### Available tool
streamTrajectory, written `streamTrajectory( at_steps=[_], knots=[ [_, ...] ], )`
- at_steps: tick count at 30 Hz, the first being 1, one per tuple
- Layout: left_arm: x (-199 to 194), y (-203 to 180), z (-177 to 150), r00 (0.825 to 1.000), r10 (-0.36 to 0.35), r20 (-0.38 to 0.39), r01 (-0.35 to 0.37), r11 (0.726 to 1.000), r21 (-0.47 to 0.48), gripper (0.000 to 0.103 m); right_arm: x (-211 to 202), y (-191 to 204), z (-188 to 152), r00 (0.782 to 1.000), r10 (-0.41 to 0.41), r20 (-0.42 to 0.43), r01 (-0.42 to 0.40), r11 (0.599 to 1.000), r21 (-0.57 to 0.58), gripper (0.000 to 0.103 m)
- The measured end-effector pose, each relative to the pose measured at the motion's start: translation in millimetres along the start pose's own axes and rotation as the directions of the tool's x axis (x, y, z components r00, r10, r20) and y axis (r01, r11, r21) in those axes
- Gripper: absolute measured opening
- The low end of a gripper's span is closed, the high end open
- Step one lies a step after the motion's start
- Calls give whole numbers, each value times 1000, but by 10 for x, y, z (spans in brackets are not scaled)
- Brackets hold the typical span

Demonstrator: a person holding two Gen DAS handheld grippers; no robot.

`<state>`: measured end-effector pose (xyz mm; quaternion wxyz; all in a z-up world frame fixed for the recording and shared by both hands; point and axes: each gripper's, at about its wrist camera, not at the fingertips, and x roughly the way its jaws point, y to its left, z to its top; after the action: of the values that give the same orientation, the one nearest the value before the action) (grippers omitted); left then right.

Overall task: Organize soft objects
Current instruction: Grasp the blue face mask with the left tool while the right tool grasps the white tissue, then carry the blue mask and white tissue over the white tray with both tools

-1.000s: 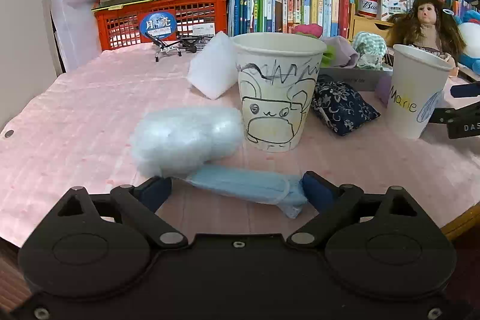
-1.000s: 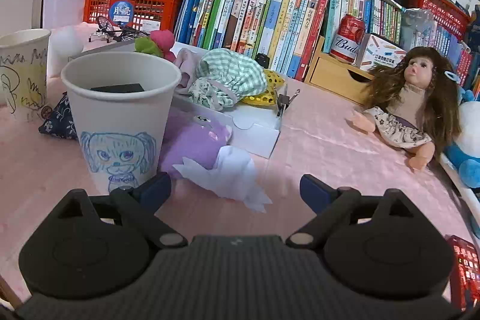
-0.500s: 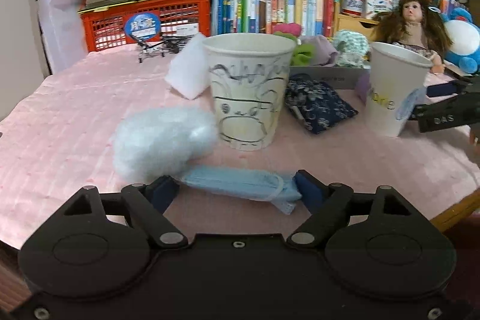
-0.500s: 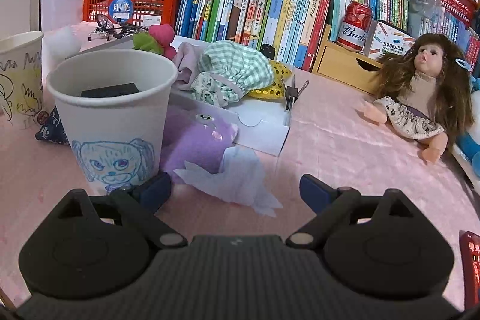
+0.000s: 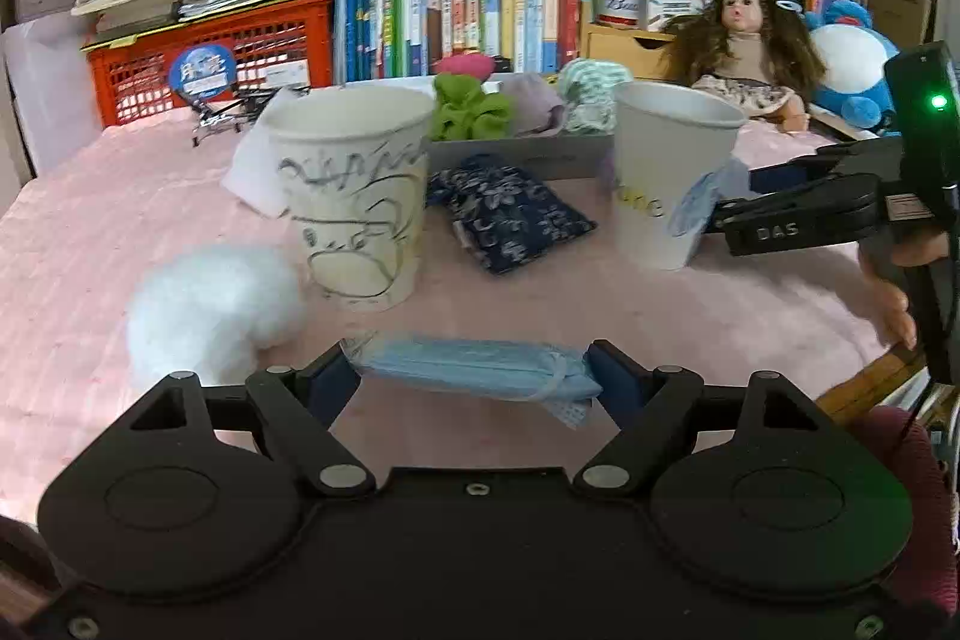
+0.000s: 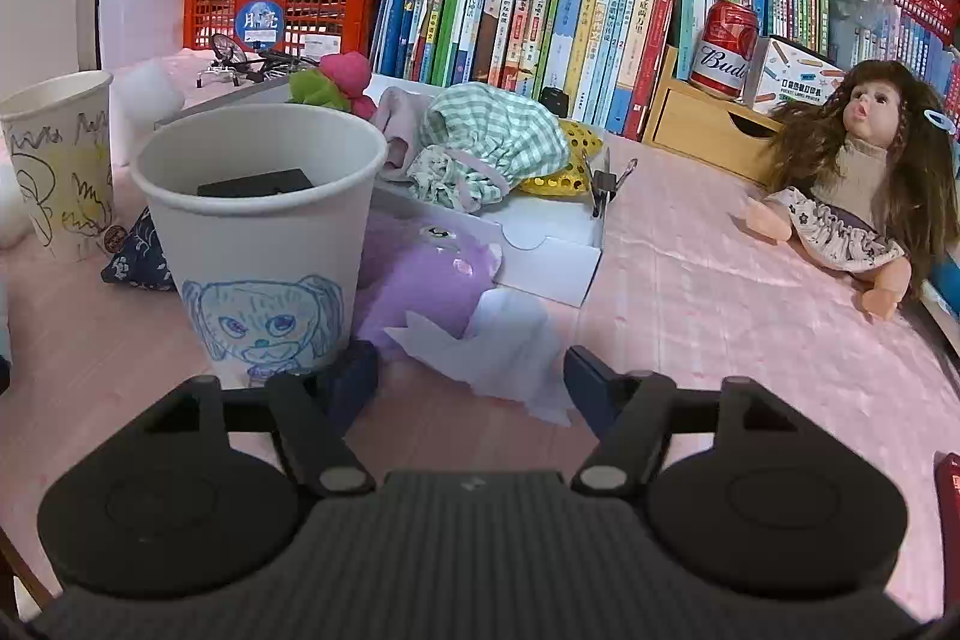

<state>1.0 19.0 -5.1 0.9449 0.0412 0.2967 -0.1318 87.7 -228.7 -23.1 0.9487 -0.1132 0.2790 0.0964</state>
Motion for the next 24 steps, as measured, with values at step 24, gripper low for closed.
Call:
streamTrajectory(
  at_steps=[24],
  knots=[
    [-269,-171,685,984,-115,136,111,993,40,79,-226,-158,134,998,-48,47,44,996,78,44]
  ],
)
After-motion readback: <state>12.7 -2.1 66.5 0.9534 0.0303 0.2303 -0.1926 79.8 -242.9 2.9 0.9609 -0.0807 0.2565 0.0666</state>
